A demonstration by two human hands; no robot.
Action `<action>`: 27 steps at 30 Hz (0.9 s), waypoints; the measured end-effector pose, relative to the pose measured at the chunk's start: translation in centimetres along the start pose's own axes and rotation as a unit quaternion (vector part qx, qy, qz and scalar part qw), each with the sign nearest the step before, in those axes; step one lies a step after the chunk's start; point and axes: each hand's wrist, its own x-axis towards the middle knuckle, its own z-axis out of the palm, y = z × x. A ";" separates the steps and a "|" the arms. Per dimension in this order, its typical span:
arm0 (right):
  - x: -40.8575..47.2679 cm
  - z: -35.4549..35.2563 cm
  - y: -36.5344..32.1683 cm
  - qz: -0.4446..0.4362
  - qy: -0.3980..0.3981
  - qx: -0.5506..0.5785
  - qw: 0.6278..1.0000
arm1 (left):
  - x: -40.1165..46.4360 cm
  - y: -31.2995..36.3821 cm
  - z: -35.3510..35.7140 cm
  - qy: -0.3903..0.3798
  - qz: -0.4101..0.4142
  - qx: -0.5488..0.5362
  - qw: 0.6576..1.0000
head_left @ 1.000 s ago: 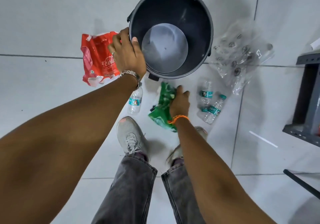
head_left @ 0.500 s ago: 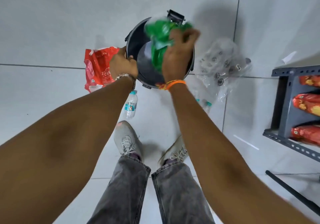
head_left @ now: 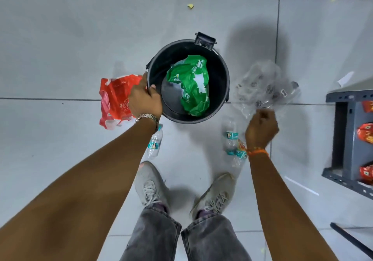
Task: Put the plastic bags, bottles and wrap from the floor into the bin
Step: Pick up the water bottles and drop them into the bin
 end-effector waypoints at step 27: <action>-7.1 -0.9 -8.8 -0.181 -0.047 0.038 0.982 | -0.6 -0.9 1.5 0.035 -0.006 -0.094 0.995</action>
